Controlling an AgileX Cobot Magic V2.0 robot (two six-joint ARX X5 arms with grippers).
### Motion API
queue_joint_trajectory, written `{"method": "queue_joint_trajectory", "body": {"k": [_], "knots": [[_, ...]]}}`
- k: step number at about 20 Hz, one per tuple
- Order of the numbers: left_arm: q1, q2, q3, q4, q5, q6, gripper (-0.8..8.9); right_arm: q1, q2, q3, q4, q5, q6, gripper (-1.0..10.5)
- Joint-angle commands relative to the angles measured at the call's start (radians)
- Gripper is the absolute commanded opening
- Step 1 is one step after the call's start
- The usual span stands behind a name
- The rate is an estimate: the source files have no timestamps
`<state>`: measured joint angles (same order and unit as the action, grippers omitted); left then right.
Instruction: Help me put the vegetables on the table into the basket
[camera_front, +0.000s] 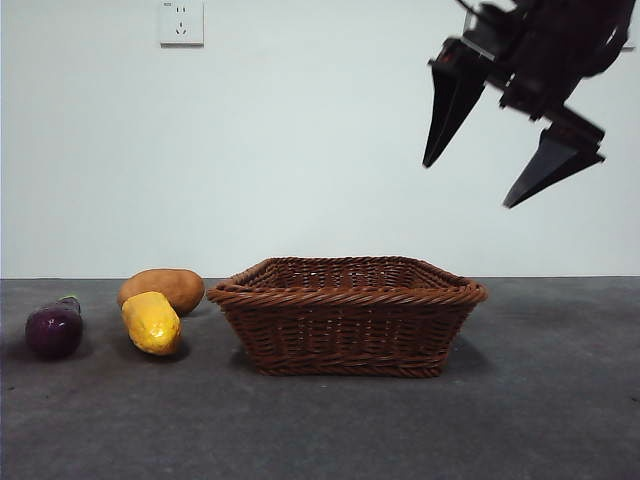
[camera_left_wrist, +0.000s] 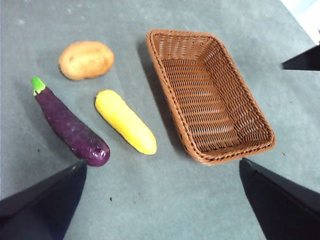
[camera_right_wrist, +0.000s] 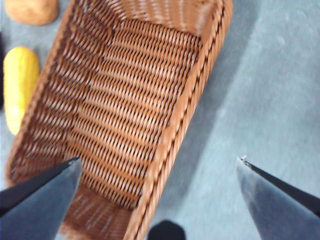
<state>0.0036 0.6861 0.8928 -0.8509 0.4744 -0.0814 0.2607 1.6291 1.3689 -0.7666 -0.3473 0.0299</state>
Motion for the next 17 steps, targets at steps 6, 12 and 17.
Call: {"method": "queue_joint_trajectory", "body": {"k": [6,12,17], "knots": [[-0.002,0.012,0.001,0.006,-0.003,0.008,5.66,0.017,0.124,0.003,0.098,0.023,0.03,5.7],[-0.002,0.047,0.001,0.011,-0.003,0.008,5.66,0.049,0.237,0.003,0.183,0.052,0.051,5.6],[-0.002,0.055,0.001,0.016,-0.003,0.008,5.66,0.068,0.305,0.003,0.228,0.061,0.082,4.5]]}}
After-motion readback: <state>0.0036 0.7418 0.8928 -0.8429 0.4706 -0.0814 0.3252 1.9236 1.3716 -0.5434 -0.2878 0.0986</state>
